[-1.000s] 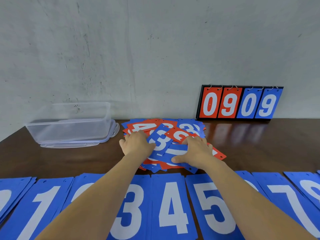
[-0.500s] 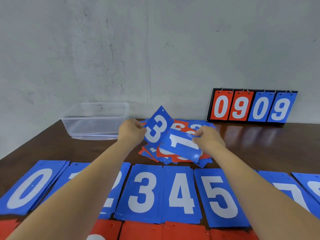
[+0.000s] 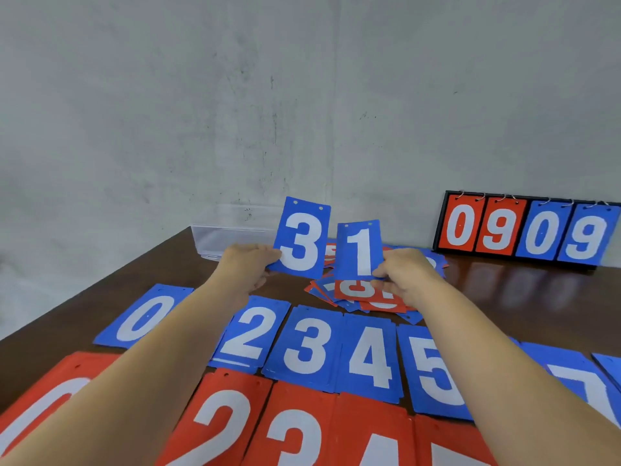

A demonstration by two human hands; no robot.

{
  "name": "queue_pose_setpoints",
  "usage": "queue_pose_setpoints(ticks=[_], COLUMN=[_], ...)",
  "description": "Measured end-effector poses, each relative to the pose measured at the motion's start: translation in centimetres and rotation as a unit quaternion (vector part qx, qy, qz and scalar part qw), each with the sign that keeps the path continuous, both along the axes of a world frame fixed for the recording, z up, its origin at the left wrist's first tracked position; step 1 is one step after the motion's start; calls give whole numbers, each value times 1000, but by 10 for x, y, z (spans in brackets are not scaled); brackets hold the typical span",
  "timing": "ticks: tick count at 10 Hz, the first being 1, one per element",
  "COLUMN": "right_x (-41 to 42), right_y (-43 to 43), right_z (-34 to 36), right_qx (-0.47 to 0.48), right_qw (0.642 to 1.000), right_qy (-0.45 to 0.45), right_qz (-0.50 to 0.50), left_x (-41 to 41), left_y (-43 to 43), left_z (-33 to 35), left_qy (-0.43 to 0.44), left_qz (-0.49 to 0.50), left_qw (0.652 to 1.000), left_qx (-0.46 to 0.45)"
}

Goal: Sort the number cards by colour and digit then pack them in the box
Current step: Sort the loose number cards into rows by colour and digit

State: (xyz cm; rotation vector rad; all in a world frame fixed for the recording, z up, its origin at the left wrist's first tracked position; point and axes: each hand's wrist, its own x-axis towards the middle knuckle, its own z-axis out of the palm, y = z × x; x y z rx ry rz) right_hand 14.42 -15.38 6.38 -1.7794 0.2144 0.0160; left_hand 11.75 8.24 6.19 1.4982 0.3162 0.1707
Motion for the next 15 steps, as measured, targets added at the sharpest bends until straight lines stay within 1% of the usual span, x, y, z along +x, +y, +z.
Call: queue_pose_setpoints(ticks=[1, 2, 3, 4, 5, 6, 7, 8, 9, 11, 13, 14, 15], right_x=[-17, -35, -56, -71, -86, -97, -105, -110, -117, -121, -110, -99, -86], right_y=[26, 53, 78, 100, 123, 150, 175, 186, 180, 142, 112, 106, 102], right_z=[-1, -4, -4, -2, 5, 7, 3, -3, -10, -26, -42, -48, -58], right_qx=[23, 51, 70, 85, 131, 126, 55, 45, 15, -110, -183, -213, -248], right_qw=[998, 994, 991, 990, 988, 987, 988, 988, 990, 979, 970, 967, 960], right_qy=[-7, -26, -38, -47, -64, -102, -142, -144, -122, -84, -43, -36, -33], right_qz=[53, 92, 104, 99, 60, 14, -20, -41, -70, -151, -153, -135, -122], left_x=[-10, -20, -31, -41, -52, -63, -76, -81, -78, -70, -54, -47, -41], left_y=[-3, -5, 2, 20, 46, 75, 102, 128, 149, 162, 158, 157, 156], left_z=[-7, -8, -10, -9, -5, -4, -2, -7, -17, -39, -54, -63, -71], left_qy=[27, 23, 4, -23, -37, -35, -27, -23, -34, -16, 0, 8, 19], left_qz=[4, -19, -20, 1, 3, -11, -39, -61, -64, -65, -58, -44, -32], left_qw=[996, 993, 992, 994, 993, 996, 997, 997, 997, 995, 983, 973, 964], left_qx=[-87, -114, -121, -111, -112, -82, -53, -40, -8, 75, 175, 228, 262])
